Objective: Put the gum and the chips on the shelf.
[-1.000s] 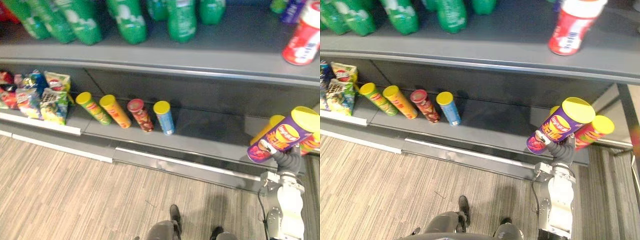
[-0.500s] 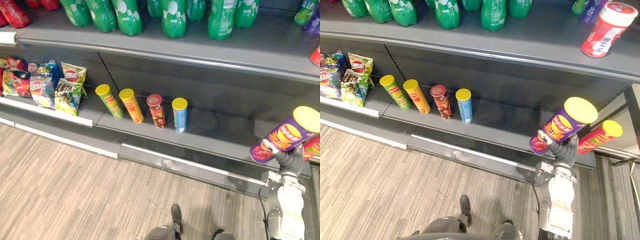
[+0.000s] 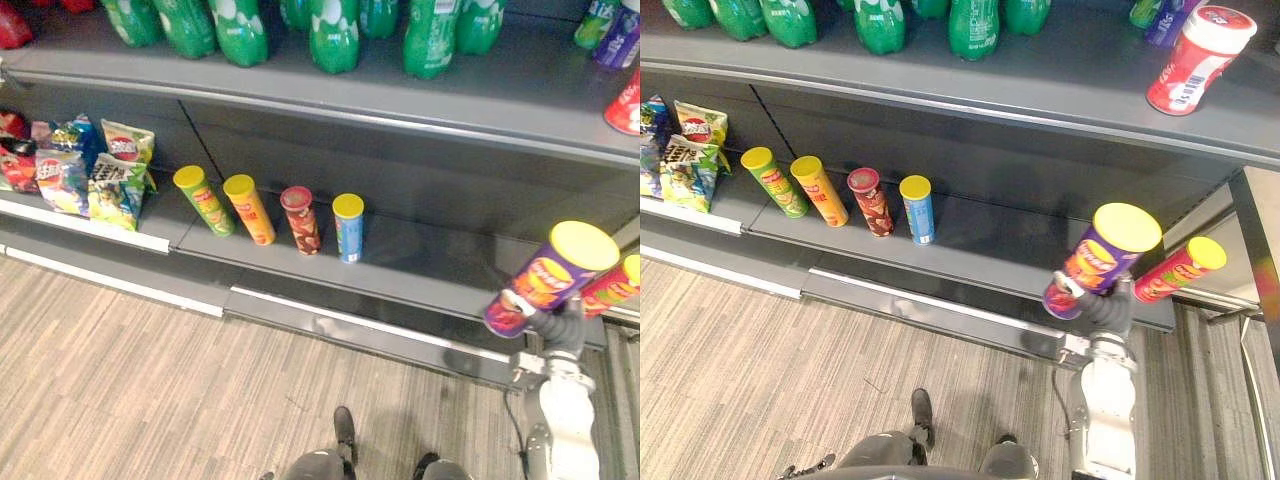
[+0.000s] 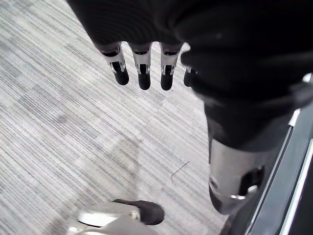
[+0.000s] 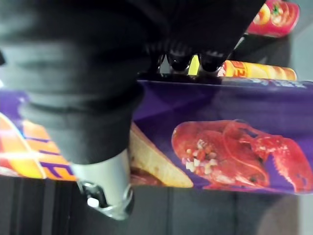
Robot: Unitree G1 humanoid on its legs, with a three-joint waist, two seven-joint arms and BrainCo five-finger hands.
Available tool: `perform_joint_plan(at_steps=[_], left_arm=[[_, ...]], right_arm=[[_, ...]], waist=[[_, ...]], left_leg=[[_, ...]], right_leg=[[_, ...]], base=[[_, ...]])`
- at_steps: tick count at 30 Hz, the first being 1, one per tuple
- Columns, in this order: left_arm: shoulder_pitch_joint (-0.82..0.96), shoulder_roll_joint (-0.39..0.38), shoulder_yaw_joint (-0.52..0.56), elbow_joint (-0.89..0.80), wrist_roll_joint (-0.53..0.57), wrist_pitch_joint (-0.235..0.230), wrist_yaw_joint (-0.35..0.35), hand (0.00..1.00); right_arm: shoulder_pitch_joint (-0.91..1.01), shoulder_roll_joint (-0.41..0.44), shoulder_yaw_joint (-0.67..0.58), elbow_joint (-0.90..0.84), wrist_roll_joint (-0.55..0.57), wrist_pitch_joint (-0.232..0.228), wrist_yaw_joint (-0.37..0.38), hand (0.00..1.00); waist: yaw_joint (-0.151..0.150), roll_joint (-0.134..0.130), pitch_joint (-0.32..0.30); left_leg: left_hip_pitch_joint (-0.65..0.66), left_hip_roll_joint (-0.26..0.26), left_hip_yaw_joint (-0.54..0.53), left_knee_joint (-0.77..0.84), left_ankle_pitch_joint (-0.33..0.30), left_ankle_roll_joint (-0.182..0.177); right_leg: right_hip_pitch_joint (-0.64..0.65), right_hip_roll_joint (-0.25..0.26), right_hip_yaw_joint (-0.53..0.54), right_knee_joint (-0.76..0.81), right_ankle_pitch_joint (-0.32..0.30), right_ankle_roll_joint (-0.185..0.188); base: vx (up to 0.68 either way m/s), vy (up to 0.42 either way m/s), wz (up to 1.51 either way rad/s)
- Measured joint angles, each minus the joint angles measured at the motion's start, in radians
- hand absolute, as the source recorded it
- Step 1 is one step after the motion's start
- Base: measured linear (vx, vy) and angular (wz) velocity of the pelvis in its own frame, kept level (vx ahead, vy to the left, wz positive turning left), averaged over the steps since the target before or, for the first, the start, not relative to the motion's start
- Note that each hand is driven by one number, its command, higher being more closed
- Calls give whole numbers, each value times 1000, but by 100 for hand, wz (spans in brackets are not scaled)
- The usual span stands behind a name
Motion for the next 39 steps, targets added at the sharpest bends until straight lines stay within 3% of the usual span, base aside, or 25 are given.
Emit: perform_joint_plan(at_steps=[4,7,14,21,25,32,35,37,39], left_arm=[[-38,-12,9,-69,-41,-13,68,0],[-90,-22,9,-125,-74,-47,103,0],[-189,-22,29,-184,-184,-97,171,0],[-234,-34,110,-281,-213,-132,299,0],[-239,-41,108,-380,-150,-156,374,0],[-239,-38,78,-396,-44,-156,379,0],[-239,-37,38,-395,-44,-156,372,0],[-237,-31,11,-395,-44,-156,352,0],[-236,-10,-44,-395,-47,-159,286,0]], right_arm=[[-2,4,122,1,-9,-3,14,100],[-63,1,187,33,-9,-11,6,100],[-232,-11,310,81,-10,-39,-36,100],[-301,-33,356,168,-47,-45,-85,100],[-369,-31,354,202,-58,-46,-148,100],[-480,-30,327,286,-112,-68,-228,100],[-547,-29,273,325,-131,-72,-280,100],[-583,-31,232,339,-154,-72,-310,100],[-618,-34,183,352,-162,-72,-330,100]], waist=[[11,-14,40],[23,-18,98],[30,0,216],[54,10,240],[61,18,256],[85,20,265],[88,35,280],[94,45,291],[108,54,297]], left_leg=[[-21,12,-6,4,13,1],[-54,16,-21,20,28,6],[-241,24,-73,232,-26,11],[-350,38,-95,276,-23,8],[-382,33,-121,277,-7,-5],[-401,12,-163,254,20,-6],[-406,3,-184,245,36,-4],[-406,1,-190,245,37,-4],[-410,-3,-192,245,39,-7]], right_leg=[[-38,-3,3,46,-13,-19],[-78,-13,-6,104,-28,-27],[-177,-43,-33,218,-87,-35],[-270,-43,-49,269,-103,-52],[-294,-49,-74,290,-112,-55],[-311,-69,-112,333,-147,-60],[-314,-79,-129,357,-160,-67],[-316,-82,-129,368,-163,-69],[-326,-89,-125,375,-175,-68]], base=[[30,-64,2],[-6,-52,22],[-60,-43,25],[-47,-68,9],[6,-87,16],[31,-79,23],[36,-91,25],[2,-63,11],[-18,-75,2]])
